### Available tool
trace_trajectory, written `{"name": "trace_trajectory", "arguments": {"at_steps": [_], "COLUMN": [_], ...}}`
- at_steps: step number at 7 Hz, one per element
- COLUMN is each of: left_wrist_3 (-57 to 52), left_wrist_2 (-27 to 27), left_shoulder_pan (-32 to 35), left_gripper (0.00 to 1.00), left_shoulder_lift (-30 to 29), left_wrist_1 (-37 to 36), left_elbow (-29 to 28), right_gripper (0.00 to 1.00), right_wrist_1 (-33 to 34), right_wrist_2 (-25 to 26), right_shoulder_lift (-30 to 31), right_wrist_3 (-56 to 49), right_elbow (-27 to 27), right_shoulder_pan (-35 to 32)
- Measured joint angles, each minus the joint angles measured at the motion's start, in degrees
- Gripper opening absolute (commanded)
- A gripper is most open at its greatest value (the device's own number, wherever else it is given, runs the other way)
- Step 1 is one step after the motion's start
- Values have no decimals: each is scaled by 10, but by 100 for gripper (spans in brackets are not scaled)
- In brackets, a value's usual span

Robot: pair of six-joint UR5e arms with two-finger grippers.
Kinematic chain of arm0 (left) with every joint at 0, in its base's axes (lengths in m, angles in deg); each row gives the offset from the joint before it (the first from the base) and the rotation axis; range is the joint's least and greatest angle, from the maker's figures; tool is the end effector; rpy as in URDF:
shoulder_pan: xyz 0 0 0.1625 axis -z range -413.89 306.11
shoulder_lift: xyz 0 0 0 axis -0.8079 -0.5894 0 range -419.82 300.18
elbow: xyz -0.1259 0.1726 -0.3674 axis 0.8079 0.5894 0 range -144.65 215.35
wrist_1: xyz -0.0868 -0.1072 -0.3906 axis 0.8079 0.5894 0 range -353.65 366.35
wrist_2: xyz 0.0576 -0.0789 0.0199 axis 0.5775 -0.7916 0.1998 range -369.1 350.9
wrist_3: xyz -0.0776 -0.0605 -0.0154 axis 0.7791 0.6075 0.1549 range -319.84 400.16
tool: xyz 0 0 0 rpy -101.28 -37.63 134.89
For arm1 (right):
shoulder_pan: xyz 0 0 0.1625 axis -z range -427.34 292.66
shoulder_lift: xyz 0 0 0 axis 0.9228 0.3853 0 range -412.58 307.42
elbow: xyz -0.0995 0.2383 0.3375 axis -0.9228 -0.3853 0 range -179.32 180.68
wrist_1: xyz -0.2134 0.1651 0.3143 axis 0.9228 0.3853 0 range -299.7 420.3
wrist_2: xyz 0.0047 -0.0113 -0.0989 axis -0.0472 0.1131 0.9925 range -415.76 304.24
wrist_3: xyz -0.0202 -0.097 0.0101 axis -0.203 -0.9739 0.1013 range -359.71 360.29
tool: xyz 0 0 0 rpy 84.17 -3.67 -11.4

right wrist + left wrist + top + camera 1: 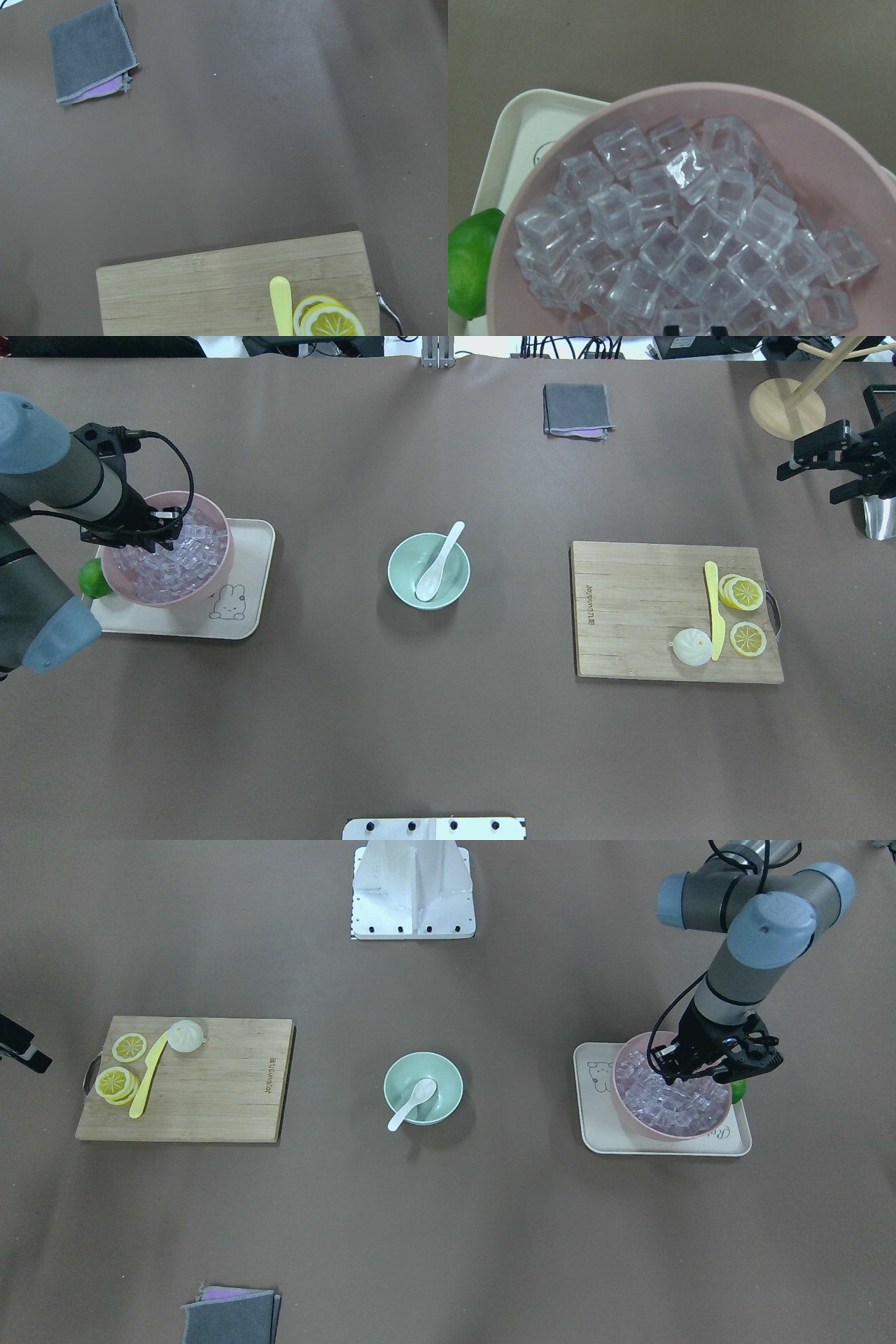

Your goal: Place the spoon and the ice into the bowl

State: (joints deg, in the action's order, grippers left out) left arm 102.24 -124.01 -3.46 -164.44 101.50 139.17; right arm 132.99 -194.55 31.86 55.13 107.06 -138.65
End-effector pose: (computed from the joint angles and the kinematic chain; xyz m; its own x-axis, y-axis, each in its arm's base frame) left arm 0.3024 -0.5092 0.4071 0.7268 -0.2128 -0.6531 0.2381 0.9699 -0.0511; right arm -0.1124 -0.5148 0.4267 0.4744 0.2186 0.8527 -0.2427 0.9636 -0.1120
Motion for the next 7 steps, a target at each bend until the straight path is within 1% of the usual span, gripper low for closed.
{"name": "trace_trajectory", "arguments": {"at_steps": [1, 4, 6, 7], "left_wrist_3": [0, 4, 4, 4], "left_wrist_2": [0, -1, 1, 2], "left_shoulder_pan": [0, -5, -16, -22], "left_gripper": [61, 59, 59, 56], "left_shoulder_lift": [-1, -1, 1, 3], "left_wrist_1": [0, 2, 3, 3], "left_elbow": [-4, -8, -8, -9], "right_gripper": [100, 100, 100, 100], "right_wrist_1": [0, 0, 0, 1], "right_wrist_2": [0, -1, -5, -10], "right_shoulder_lift": [1, 11, 39, 50], "right_wrist_3": [0, -8, -65, -88], "right_elbow": [0, 4, 6, 6], "right_shoulder_pan": [-1, -6, -27, -38]}}
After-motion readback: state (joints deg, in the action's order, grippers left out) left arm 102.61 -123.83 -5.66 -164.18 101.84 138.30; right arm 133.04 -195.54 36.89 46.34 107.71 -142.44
